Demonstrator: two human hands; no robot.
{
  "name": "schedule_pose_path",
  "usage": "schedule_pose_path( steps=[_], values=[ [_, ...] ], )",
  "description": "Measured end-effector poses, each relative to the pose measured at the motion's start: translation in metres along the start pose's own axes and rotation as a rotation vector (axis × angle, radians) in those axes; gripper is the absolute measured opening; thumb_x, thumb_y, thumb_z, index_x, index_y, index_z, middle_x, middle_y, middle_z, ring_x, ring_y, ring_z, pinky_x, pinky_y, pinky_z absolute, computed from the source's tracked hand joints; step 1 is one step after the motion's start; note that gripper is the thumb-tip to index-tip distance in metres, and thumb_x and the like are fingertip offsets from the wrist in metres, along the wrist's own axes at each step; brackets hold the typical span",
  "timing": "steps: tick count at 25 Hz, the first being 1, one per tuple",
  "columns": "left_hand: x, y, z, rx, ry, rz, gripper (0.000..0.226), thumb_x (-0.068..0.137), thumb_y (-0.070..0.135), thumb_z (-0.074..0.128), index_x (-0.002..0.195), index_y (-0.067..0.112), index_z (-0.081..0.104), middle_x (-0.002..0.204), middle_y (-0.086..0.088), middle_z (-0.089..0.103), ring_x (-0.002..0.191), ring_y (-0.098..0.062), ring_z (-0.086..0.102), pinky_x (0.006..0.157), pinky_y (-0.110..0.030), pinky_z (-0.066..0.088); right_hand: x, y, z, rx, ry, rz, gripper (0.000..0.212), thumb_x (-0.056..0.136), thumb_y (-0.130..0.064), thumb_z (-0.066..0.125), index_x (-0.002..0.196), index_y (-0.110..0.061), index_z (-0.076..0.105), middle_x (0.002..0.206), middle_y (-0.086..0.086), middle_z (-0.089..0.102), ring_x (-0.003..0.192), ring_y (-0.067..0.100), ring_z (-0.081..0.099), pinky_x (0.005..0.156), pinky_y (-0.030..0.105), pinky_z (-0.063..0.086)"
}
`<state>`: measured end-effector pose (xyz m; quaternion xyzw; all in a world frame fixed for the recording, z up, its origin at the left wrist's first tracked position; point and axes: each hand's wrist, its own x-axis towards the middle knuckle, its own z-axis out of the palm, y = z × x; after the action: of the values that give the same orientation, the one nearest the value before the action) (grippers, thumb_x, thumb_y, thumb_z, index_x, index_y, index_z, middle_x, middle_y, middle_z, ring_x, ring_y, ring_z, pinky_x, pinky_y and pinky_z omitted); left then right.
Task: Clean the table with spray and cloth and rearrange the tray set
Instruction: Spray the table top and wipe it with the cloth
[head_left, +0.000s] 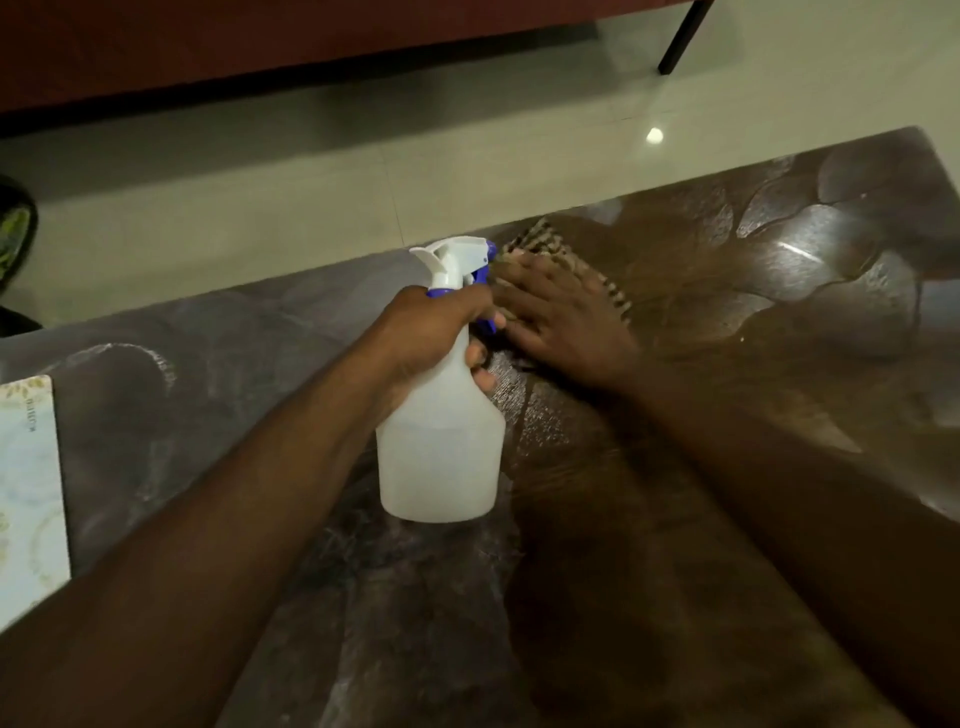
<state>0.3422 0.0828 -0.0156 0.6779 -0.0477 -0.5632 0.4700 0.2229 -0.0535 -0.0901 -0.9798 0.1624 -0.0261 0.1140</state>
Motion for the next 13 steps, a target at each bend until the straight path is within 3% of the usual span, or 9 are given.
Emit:
schedule_pose_path(
  steps=[1, 3, 5, 6, 9, 10, 13],
  values=[
    [0.000, -0.003, -0.004, -0.001, 0.004, -0.015, 0.031, 0.086, 0.016, 0.060, 0.105, -0.007, 0.069, 0.047, -0.008, 0.051, 0.043, -0.026, 0.056, 0.050, -0.030, 0.051, 0.001, 0.019, -0.008, 0.029, -0.035, -0.003, 0.053, 0.093, -0.051, 0.024, 0.137, -0.031, 0.045, 0.148, -0.003, 0.040, 0.138, 0.018, 0.030, 0.109, 0.047, 0.018],
    [0.001, -0.008, -0.010, -0.022, -0.002, -0.042, 0.031, 0.089, 0.018, 0.060, 0.106, -0.006, 0.069, 0.047, -0.007, 0.051, 0.043, -0.025, 0.056, 0.048, -0.030, 0.051, 0.023, 0.039, -0.014, 0.011, 0.025, 0.258, 0.052, 0.093, -0.055, 0.026, 0.139, -0.034, 0.041, 0.149, -0.006, 0.037, 0.139, 0.018, 0.026, 0.111, 0.048, 0.013],
    [0.003, -0.011, -0.008, -0.034, -0.014, -0.056, 0.029, 0.089, 0.017, 0.060, 0.104, -0.005, 0.069, 0.048, -0.008, 0.052, 0.043, -0.025, 0.055, 0.048, -0.030, 0.051, 0.048, 0.017, -0.009, 0.036, 0.089, 0.478, 0.046, 0.095, -0.050, 0.036, 0.138, -0.033, 0.042, 0.148, -0.007, 0.038, 0.139, 0.018, 0.026, 0.111, 0.051, 0.012],
    [0.002, -0.013, -0.007, -0.035, -0.012, -0.053, 0.027, 0.088, 0.017, 0.060, 0.101, -0.005, 0.070, 0.048, -0.009, 0.052, 0.043, -0.025, 0.056, 0.049, -0.031, 0.051, 0.052, 0.003, -0.002, 0.035, 0.090, 0.427, 0.045, 0.096, -0.047, 0.037, 0.138, -0.032, 0.042, 0.148, -0.006, 0.038, 0.139, 0.019, 0.026, 0.111, 0.052, 0.013],
    [0.006, -0.012, -0.009, -0.004, 0.005, -0.036, 0.023, 0.087, 0.018, 0.063, 0.095, -0.002, 0.071, 0.050, -0.010, 0.053, 0.045, -0.027, 0.057, 0.057, -0.035, 0.052, 0.021, 0.017, -0.001, -0.022, -0.010, 0.017, 0.050, 0.094, -0.053, 0.030, 0.138, -0.033, 0.043, 0.148, -0.005, 0.039, 0.139, 0.018, 0.029, 0.110, 0.050, 0.018],
    [0.005, -0.012, -0.012, -0.010, 0.003, -0.036, 0.025, 0.087, 0.019, 0.062, 0.098, -0.001, 0.072, 0.049, -0.009, 0.053, 0.047, -0.028, 0.058, 0.060, -0.036, 0.052, 0.022, 0.034, -0.008, -0.017, -0.027, 0.037, 0.053, 0.093, -0.056, 0.027, 0.139, -0.034, 0.041, 0.149, -0.005, 0.037, 0.139, 0.018, 0.027, 0.111, 0.049, 0.016],
    [0.003, -0.012, -0.023, -0.032, 0.017, -0.011, 0.027, 0.087, 0.019, 0.061, 0.101, -0.001, 0.072, 0.048, -0.008, 0.052, 0.051, -0.028, 0.056, 0.056, -0.033, 0.052, 0.044, 0.011, -0.006, 0.081, 0.051, 0.499, 0.049, 0.094, -0.052, 0.036, 0.140, -0.034, 0.040, 0.150, -0.005, 0.034, 0.140, 0.019, 0.023, 0.112, 0.047, 0.010]
  ],
)
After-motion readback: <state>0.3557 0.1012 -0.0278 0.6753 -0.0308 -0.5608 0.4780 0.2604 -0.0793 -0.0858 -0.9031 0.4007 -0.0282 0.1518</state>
